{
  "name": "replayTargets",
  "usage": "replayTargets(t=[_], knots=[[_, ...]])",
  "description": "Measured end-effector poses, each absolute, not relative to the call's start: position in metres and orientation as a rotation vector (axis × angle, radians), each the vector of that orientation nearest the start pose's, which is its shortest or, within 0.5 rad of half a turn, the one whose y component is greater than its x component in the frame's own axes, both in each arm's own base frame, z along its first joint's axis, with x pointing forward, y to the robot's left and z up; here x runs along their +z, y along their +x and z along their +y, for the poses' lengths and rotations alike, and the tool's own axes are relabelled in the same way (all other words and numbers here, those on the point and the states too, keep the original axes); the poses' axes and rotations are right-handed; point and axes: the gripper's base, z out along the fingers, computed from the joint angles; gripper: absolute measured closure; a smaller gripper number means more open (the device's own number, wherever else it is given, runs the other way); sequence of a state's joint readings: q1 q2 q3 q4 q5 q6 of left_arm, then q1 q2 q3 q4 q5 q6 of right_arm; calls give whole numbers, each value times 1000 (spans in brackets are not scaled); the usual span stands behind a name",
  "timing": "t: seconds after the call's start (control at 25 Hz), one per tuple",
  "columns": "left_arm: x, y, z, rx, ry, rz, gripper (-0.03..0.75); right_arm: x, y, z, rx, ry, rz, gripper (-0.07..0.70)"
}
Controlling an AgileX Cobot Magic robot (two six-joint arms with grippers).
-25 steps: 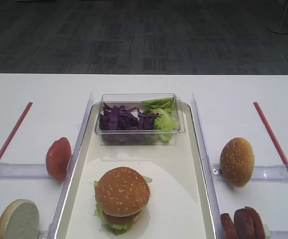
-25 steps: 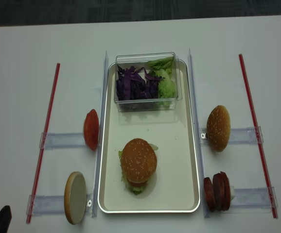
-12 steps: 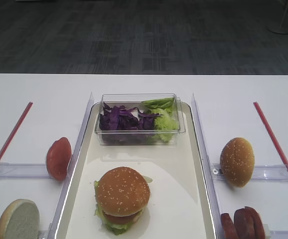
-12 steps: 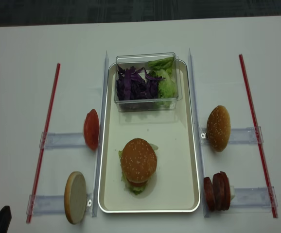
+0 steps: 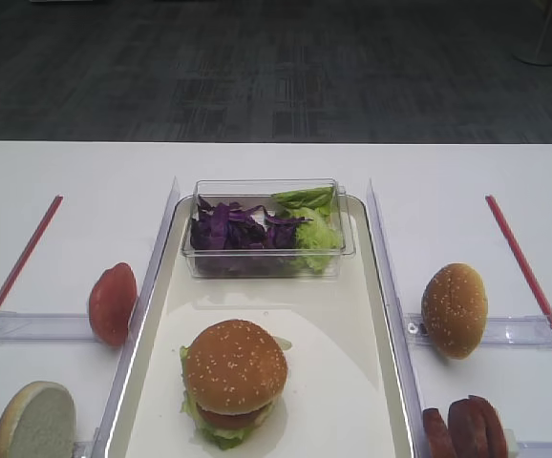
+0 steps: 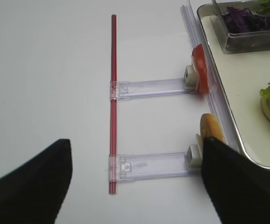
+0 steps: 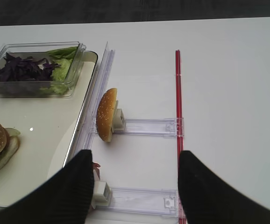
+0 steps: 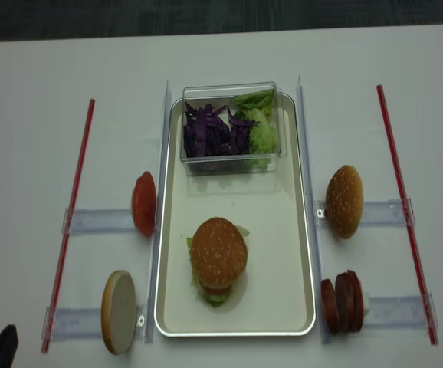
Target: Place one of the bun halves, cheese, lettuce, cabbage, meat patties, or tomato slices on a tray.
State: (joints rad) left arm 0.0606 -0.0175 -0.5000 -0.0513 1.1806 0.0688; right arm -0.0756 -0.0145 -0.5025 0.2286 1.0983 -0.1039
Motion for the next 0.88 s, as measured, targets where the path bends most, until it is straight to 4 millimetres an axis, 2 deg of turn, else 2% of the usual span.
replayTargets(t=[0.88], knots=[[268,-13,-5,13,16,2146,176,271,-8,21,159,-95,2074,197]])
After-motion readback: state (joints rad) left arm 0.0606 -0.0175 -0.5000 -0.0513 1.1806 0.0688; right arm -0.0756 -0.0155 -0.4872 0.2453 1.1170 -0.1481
